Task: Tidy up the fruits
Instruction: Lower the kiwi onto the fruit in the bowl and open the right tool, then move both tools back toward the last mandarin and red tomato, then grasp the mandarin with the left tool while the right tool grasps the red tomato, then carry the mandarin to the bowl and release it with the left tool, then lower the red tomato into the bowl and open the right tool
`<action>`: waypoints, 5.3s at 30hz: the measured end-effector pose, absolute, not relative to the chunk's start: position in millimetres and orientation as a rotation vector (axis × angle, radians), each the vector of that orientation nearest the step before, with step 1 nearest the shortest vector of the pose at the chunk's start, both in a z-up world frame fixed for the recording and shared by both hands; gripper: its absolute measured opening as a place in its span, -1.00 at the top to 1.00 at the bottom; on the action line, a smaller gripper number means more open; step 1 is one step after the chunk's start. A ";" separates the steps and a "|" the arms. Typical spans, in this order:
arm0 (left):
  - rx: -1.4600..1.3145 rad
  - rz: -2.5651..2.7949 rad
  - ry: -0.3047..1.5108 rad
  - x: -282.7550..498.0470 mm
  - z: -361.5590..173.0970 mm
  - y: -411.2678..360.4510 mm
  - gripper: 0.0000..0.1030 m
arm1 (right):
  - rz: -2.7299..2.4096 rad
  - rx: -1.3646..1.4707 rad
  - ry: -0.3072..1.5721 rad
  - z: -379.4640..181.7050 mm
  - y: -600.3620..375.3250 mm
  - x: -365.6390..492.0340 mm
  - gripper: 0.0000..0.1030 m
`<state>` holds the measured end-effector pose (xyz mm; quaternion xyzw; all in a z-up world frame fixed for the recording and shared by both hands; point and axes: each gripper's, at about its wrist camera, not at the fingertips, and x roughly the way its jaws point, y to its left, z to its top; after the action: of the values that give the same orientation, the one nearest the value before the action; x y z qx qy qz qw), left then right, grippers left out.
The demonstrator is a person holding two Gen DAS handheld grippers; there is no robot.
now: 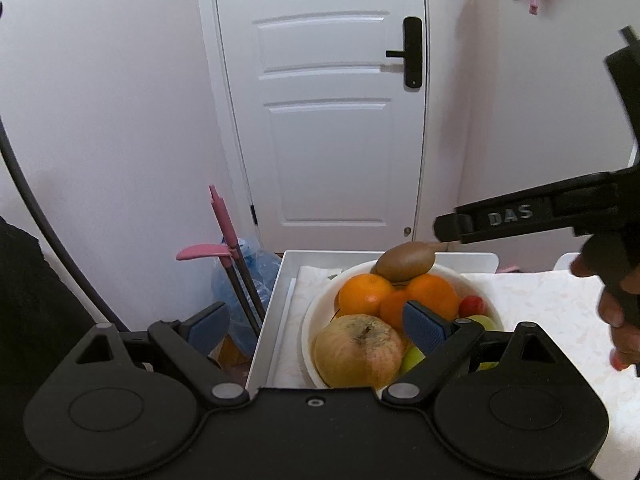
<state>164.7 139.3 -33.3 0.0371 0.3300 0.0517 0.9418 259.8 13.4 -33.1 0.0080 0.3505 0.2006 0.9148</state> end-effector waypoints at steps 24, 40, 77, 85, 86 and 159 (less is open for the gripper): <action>0.028 0.158 0.630 87.0 -5.8 29.3 -1.00 | 0.398 -0.011 0.658 19.8 -143.4 133.2 -1.00; 0.047 0.174 0.700 108.9 -62.4 -32.8 -1.00 | 0.383 -0.063 0.726 -41.4 -209.7 130.4 -1.00; 0.009 0.165 0.861 172.4 -157.9 -23.5 0.17 | 0.363 -0.093 0.850 -154.8 -205.1 169.0 -0.21; 0.014 0.170 0.862 159.6 -157.5 -22.9 0.18 | 0.371 -0.107 0.845 -154.7 -199.8 167.0 0.04; 0.014 0.171 0.862 157.3 -157.2 -22.5 0.18 | 0.373 -0.108 0.842 -153.9 -199.0 166.1 0.04; 0.048 0.020 0.772 145.7 -67.4 142.5 -0.67 | 0.403 -0.026 0.750 -48.2 12.7 191.2 0.04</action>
<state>145.7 142.5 -67.4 0.0234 0.3762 0.0100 0.9262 191.2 12.7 -48.2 -0.0124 0.3638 0.1952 0.9107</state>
